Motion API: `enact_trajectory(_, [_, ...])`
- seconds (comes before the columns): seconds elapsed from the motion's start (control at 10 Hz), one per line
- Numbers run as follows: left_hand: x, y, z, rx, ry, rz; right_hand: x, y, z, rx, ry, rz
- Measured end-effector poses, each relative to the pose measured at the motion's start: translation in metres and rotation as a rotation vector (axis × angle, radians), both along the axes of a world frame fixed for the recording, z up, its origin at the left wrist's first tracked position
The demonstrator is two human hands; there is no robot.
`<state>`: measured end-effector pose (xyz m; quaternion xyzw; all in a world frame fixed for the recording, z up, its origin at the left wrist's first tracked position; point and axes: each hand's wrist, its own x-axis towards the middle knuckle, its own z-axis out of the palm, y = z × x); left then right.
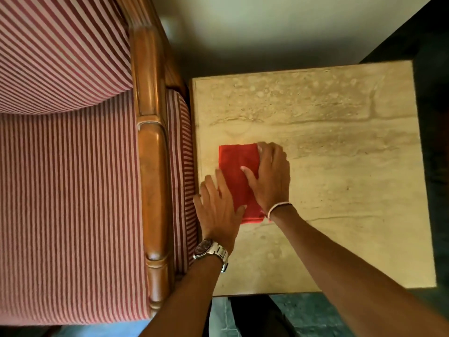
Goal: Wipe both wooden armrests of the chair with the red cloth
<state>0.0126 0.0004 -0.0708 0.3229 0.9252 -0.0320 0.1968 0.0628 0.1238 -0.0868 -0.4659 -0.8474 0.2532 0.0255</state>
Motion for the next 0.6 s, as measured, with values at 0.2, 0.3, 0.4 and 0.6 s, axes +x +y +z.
enact_trajectory(0.2, [-0.003,-0.006,-0.005,-0.018,-0.176,-0.314,0.044,-0.033,-0.012,0.061,-0.159,0.326])
enact_trajectory(0.3, [-0.009,-0.003,-0.002,-0.144,-0.298,-0.322,0.039,-0.029,-0.005,-0.016,-0.237,0.356])
enact_trajectory(0.4, [-0.024,0.011,0.02,-0.296,-0.355,-0.387,0.025,-0.016,0.018,-0.103,-0.35,0.419])
enact_trajectory(0.6, [-0.053,0.033,0.084,-0.24,-0.284,-0.421,-0.004,0.014,0.083,-0.352,-0.57,0.556])
